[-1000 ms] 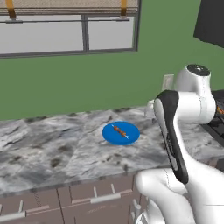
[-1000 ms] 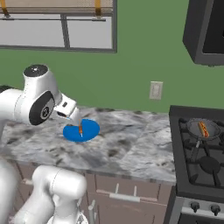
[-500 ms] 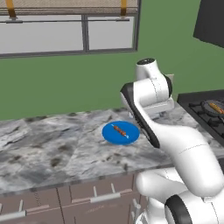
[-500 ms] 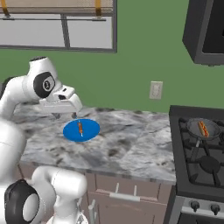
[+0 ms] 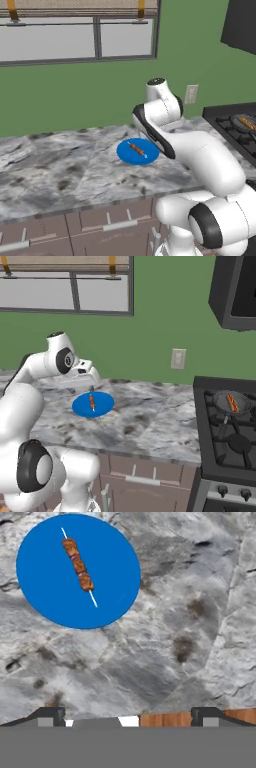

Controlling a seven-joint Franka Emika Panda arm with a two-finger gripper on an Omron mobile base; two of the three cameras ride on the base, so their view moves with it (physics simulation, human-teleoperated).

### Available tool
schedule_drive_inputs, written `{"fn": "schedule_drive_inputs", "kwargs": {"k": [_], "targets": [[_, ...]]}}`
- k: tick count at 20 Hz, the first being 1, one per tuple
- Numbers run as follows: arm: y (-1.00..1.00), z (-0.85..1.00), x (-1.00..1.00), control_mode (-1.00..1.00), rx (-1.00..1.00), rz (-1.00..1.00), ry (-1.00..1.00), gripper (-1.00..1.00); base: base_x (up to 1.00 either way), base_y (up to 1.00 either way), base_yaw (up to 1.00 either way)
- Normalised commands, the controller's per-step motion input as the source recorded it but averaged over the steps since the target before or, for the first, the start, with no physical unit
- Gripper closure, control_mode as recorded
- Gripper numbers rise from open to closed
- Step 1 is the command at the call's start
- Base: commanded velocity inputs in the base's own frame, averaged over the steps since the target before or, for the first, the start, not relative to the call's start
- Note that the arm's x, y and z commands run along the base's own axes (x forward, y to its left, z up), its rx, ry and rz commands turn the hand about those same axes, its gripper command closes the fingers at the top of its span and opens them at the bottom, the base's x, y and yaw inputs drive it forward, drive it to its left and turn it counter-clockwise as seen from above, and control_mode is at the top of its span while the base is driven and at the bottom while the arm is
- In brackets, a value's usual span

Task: Place the cold items (mango and cucumber) from the fridge in one tupperware on the dining counter. Place the warm items (hot dog and kebab skewer) in the stove area in another tupperware.

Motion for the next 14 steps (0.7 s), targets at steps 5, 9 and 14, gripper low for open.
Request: {"fn": "schedule_drive_inputs", "kwargs": {"k": [5,9,14], "targets": [[0.22,-0.52,0.58,-1.0,0.0,0.16,0.11,-1.0,0.0,0.0,0.0],[0.25,-0.46,0.57,-1.0,0.0,0.09,0.14,-1.0,0.0,0.0,0.0],[0.25,-0.47,0.6,-1.0,0.0,0.03,0.18,-1.0,0.0,0.0,0.0]]}}
